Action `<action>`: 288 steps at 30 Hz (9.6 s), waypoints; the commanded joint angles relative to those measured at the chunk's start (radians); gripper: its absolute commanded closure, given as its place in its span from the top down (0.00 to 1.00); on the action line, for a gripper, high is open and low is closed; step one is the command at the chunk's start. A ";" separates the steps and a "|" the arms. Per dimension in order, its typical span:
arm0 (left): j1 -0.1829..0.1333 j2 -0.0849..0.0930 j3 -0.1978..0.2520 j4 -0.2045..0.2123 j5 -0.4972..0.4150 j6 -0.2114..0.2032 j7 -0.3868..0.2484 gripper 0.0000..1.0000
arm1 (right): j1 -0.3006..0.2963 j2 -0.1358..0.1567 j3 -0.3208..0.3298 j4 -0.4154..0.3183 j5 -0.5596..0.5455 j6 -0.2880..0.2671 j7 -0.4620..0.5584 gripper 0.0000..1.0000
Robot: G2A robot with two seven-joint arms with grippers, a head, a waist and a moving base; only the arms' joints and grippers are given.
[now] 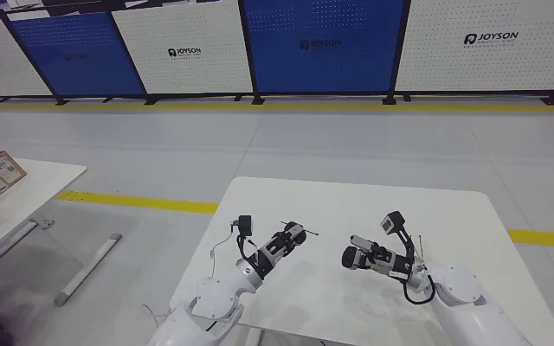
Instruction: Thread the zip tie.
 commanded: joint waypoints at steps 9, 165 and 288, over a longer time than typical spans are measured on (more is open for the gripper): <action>0.000 0.000 0.000 0.000 0.000 0.000 0.000 0.00 | -0.003 0.000 0.001 -0.012 -0.005 0.005 -0.007 1.00; -0.025 -0.001 0.012 0.020 -0.064 0.093 -0.117 0.00 | 0.374 0.100 0.006 0.107 -0.873 0.364 0.319 1.00; -0.025 -0.001 0.012 0.020 -0.064 0.093 -0.117 0.00 | 0.441 0.005 -0.137 0.217 -1.158 0.637 0.204 0.00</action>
